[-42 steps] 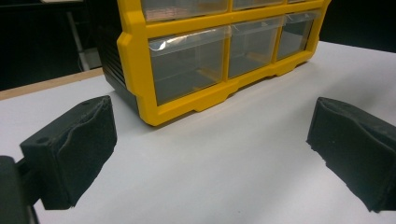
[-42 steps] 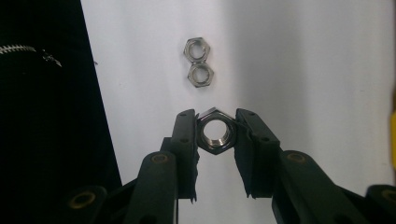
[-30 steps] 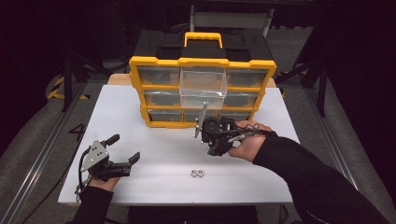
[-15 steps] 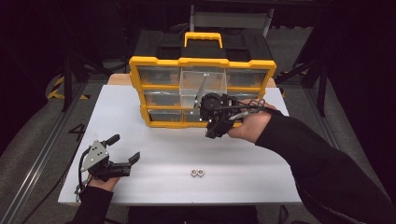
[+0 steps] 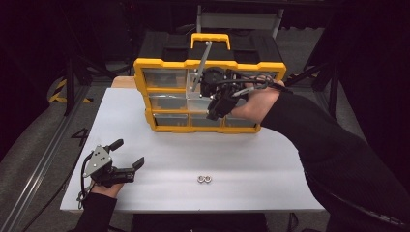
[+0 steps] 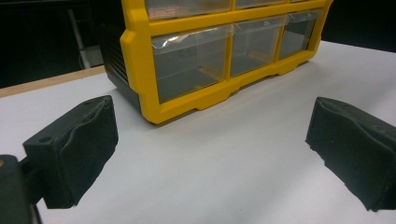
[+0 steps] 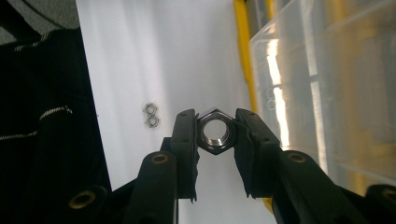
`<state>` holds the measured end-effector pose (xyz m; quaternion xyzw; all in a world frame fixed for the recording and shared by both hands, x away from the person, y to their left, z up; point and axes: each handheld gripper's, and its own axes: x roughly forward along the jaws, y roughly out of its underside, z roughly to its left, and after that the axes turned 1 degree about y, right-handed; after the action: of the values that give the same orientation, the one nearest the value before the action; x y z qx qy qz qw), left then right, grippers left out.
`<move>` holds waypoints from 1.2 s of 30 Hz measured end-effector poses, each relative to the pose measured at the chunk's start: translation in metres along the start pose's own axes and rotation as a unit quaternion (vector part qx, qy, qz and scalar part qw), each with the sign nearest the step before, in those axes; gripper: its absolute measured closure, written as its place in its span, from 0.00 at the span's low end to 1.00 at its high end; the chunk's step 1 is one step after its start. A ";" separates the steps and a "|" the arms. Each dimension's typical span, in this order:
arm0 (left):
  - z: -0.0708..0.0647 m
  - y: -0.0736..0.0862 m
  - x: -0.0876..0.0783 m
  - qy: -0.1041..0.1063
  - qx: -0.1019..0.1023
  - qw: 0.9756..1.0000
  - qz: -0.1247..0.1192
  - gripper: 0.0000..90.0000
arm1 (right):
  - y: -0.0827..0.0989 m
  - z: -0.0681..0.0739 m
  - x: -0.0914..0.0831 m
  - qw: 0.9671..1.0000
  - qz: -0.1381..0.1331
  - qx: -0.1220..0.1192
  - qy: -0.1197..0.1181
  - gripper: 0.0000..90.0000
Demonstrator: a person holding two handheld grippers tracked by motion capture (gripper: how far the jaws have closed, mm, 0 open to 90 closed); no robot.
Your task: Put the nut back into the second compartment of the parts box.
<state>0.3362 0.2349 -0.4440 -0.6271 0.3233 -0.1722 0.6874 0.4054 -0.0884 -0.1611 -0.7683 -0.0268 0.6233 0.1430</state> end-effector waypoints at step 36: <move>0.002 0.001 0.000 0.000 -0.003 1.000 0.003 0.03 | -0.033 -0.079 0.004 0.998 -0.019 0.055 0.024 0.77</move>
<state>0.3370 0.2367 -0.4446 -0.6283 0.3259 -0.1692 0.6858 0.4871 -0.0709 -0.1427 -0.7731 -0.0037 0.6027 0.1978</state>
